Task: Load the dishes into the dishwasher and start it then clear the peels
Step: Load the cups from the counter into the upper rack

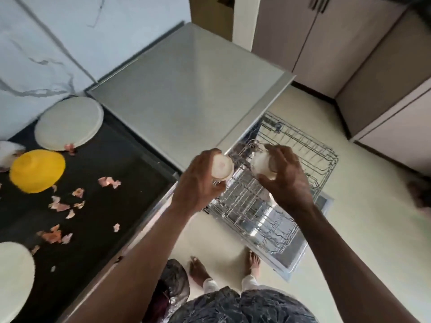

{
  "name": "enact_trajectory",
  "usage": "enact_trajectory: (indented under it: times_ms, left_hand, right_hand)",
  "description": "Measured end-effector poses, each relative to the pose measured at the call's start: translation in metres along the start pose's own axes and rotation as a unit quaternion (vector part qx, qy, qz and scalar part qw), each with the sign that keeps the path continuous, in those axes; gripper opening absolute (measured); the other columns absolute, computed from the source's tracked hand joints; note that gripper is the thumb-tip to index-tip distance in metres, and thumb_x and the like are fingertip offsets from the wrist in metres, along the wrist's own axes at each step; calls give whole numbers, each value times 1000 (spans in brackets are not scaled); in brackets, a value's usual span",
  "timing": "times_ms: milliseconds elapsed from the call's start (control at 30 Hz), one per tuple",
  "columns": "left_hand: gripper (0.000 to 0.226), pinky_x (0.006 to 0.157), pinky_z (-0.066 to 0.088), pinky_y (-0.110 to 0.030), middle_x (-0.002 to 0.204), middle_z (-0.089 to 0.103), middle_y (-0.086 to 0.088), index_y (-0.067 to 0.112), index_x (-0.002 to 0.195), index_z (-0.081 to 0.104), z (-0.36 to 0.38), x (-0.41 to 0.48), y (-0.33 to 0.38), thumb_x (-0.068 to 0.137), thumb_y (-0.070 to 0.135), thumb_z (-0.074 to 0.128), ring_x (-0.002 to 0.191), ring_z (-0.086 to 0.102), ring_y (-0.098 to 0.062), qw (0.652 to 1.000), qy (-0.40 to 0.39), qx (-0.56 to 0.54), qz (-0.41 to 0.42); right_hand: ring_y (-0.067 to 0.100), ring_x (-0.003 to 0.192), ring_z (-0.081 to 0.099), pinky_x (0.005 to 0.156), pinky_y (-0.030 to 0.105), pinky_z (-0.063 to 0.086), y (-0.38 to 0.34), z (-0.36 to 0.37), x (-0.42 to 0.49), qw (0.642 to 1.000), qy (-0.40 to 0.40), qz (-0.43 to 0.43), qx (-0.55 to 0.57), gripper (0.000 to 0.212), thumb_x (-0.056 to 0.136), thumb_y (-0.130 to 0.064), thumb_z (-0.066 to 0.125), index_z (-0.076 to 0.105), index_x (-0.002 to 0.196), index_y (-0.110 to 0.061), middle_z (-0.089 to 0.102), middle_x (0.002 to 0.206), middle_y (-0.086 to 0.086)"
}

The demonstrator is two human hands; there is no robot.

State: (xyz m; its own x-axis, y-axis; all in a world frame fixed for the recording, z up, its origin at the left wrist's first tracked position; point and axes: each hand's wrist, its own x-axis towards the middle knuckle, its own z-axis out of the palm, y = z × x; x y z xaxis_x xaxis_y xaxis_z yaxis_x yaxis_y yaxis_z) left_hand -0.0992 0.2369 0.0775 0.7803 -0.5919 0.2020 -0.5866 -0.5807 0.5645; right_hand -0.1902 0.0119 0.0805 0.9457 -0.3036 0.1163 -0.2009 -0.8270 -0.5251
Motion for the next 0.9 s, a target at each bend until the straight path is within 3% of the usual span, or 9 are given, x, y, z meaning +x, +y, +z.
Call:
enact_trajectory:
  times_ms: [67,200,333,433,533,700,800,900]
  left_hand:
    - [76,96,48,-26,127,60,-6,11,135,48,39,20,20,69,25,83,113,59,-22,999,-43,4,22]
    - [80,89,48,-17,126,59,-10,11,139,42,121,48,25,74,28,85,109,62,-21,991,-130,23,12]
    - [81,83,60,-33,127,58,-11,12,136,41,194,78,-2,70,23,88,104,64,-23,983,-175,26,-43]
    - [80,83,60,-32,131,53,-14,14,134,39,237,99,-33,71,21,87,103,64,-22,979,-186,39,-76]
    - [77,73,56,-29,128,54,-13,15,136,38,271,113,-63,75,17,84,100,63,-23,973,-204,60,-91]
    - [80,70,50,-25,128,56,-7,17,138,36,320,120,-97,73,17,85,104,63,-22,966,-225,89,-91]
    - [78,65,46,-21,126,58,-5,15,137,37,340,116,-106,75,21,84,102,64,-21,967,-209,84,-120]
    - [76,70,44,-22,128,57,-5,12,138,39,348,115,-108,77,24,83,106,63,-22,970,-181,71,-146]
  right_hand:
    - [31,116,54,81,45,57,44,-6,-14,999,3,49,-11,78,76,-27,85,47,144,-19,49,137,8]
    - [34,122,51,90,47,54,106,12,-18,992,-50,118,-20,76,76,-27,85,48,142,-19,48,140,11]
    - [34,125,51,93,46,56,148,62,-1,984,-117,138,-10,75,77,-25,85,47,141,-19,40,146,12]
    - [31,123,51,98,47,53,175,109,19,983,-138,122,4,74,76,-21,85,46,140,-21,44,139,11]
    - [30,119,55,92,41,54,192,149,38,981,-152,123,9,75,77,-18,83,44,141,-22,47,136,10]
    - [33,110,60,87,47,57,216,202,48,978,-181,103,-35,81,74,-20,85,40,142,-17,46,135,12]
    - [36,111,58,83,45,57,226,221,47,976,-191,96,-49,83,74,-18,84,39,144,-13,46,132,15]
    - [38,113,56,82,43,55,231,228,47,975,-195,91,-64,84,74,-17,83,38,145,-11,46,133,15]
